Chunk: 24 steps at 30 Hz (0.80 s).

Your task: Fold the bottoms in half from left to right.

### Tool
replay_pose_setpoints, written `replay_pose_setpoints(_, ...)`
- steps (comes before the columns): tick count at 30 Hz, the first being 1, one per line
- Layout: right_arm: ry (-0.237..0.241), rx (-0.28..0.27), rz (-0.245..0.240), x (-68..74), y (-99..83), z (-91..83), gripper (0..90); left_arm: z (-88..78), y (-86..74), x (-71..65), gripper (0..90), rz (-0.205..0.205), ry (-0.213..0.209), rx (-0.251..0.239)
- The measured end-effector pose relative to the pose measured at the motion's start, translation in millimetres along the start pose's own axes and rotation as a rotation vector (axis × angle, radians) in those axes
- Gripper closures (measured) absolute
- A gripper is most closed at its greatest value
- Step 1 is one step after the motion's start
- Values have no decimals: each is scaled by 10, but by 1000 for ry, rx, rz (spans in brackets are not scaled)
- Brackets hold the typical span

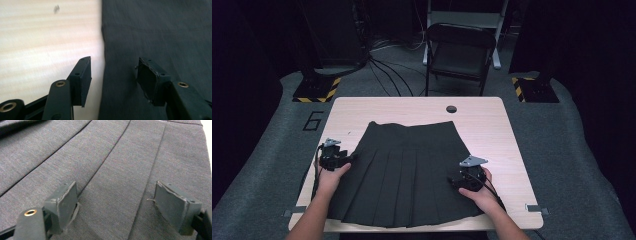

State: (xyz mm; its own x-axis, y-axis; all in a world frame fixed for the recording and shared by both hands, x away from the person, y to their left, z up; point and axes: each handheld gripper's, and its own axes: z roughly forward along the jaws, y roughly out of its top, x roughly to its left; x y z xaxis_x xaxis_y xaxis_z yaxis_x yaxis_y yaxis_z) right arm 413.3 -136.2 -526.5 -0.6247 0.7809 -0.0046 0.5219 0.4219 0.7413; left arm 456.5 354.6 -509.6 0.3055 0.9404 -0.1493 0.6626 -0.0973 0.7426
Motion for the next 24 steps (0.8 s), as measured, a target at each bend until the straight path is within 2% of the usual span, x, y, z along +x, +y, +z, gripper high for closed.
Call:
replay_pose_setpoints(3,1,1,0,0,0,-1,187,51,98,3,433,7,1,1)
replay_pose_setpoints(5,0,0,0,0,0,0,186,69,103,-2,427,-5,2,-16)
replay_pose_setpoints(6,0,0,0,0,0,0,186,96,122,1,427,-14,-2,1)
replay_pose_setpoints(11,0,-1,0,-1,-1,0,187,197,176,-72,422,22,6,15)
replay_pose_setpoints(12,0,-1,0,0,-1,0,187,216,178,-85,421,22,8,1)
replay_pose_setpoints(13,0,-1,0,-1,-1,0,187,223,180,-89,420,29,8,16)
replay_pose_setpoints(19,0,-1,0,0,-1,-1,187,326,145,-101,385,20,28,25)
replay_pose_setpoints(22,0,-1,-1,-1,-1,-1,187,338,142,-116,376,18,17,29)
replay_pose_setpoints(24,0,-1,0,0,-1,0,187,349,144,-144,369,38,18,38)
